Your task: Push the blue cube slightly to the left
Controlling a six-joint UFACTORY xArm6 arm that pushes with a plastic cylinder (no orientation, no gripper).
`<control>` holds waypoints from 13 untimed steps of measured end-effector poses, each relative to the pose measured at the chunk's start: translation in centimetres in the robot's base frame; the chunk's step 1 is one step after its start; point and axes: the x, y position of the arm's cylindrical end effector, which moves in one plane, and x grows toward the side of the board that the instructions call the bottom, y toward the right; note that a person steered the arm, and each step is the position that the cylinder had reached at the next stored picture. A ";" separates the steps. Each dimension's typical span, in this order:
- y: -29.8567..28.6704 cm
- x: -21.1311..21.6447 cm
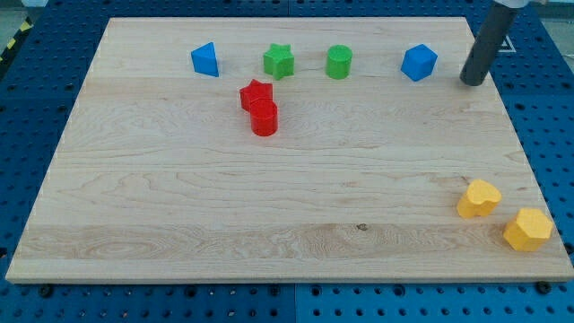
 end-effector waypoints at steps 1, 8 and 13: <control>0.5 -1.6; -7.6 -3.7; -6.2 0.9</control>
